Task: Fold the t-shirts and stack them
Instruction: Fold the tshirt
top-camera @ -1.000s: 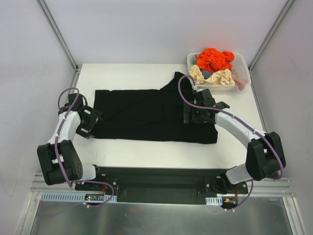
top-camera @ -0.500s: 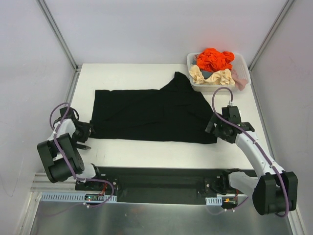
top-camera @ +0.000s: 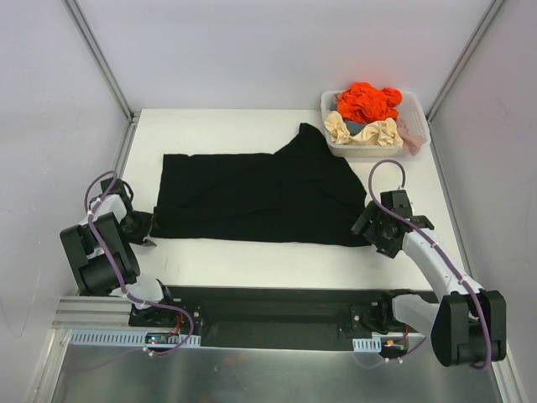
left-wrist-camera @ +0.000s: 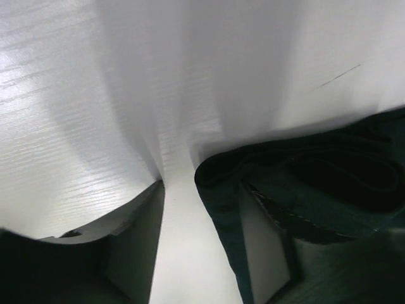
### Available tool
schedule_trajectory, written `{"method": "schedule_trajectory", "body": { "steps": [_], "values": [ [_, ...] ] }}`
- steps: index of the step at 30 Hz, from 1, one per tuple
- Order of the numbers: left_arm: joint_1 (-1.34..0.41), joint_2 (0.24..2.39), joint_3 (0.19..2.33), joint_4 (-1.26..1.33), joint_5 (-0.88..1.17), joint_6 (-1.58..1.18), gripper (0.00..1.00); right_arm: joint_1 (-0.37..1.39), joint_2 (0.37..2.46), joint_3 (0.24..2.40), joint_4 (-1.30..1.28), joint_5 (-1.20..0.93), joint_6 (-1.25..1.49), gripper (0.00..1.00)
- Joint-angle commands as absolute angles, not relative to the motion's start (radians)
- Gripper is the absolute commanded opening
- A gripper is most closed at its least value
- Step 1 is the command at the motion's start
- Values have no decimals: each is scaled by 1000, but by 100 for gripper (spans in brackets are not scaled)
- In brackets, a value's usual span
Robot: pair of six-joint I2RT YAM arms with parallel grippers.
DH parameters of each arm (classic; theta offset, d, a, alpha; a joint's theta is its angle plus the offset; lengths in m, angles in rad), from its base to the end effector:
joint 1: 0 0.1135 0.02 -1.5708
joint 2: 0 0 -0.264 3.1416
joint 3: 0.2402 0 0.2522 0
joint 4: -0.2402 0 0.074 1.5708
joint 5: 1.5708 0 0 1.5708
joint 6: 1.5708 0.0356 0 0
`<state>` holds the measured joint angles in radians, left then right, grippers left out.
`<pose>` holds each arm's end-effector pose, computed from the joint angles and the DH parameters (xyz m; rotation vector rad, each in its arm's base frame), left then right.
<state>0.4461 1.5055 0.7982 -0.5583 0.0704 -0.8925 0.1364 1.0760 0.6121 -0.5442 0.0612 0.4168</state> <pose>0.2364 0.1103 0.1589 -1.7580 2.2471 -0.1951 0.1974 0.0249 0.1972 0.3833 2.5526 0.1277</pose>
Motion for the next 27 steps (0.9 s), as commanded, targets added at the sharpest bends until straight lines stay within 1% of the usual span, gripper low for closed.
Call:
{"method": "schedule_trajectory", "body": {
  "steps": [1, 3, 4, 5, 8, 10, 13, 14, 16, 17, 19, 20, 23, 27],
  "values": [
    [426, 1560, 801, -426, 101, -891, 39, 124, 1117, 603, -477, 35, 508, 97],
    [416, 1568, 799, -422, 107, -888, 26, 124, 1156, 612, -454, 26, 508, 98],
    [416, 1568, 798, -422, 112, -882, 4, 123, 1172, 614, -434, 22, 508, 99],
    [417, 1568, 798, -420, 112, -881, 0, 123, 1183, 615, -428, 21, 511, 97],
    [416, 1542, 792, -422, 104, -874, 0, 120, 1236, 615, -397, 22, 518, 87],
    [416, 1520, 784, -422, 97, -877, 0, 118, 1278, 614, -371, 26, 522, 85],
    [416, 1470, 769, -422, 100, -882, 0, 115, 1318, 621, -332, 29, 531, 72],
    [417, 1441, 764, -422, 101, -884, 0, 115, 1325, 627, -322, 32, 532, 63],
    [417, 1407, 752, -422, 115, -890, 0, 115, 1338, 647, -301, 41, 520, 50],
    [417, 1369, 750, -423, 118, -893, 0, 115, 1341, 655, -298, 47, 511, 35],
    [417, 1324, 744, -425, 130, -897, 0, 115, 1339, 692, -293, 48, 464, 18],
    [416, 1277, 745, -428, 135, -897, 0, 114, 1336, 705, -293, 32, 440, 1],
    [416, 1186, 787, -445, 196, -882, 0, 117, 1286, 774, -351, 9, 368, 0],
    [416, 1048, 859, -480, 209, -894, 0, 117, 1114, 868, -448, 8, 293, 1]
  ]
}}
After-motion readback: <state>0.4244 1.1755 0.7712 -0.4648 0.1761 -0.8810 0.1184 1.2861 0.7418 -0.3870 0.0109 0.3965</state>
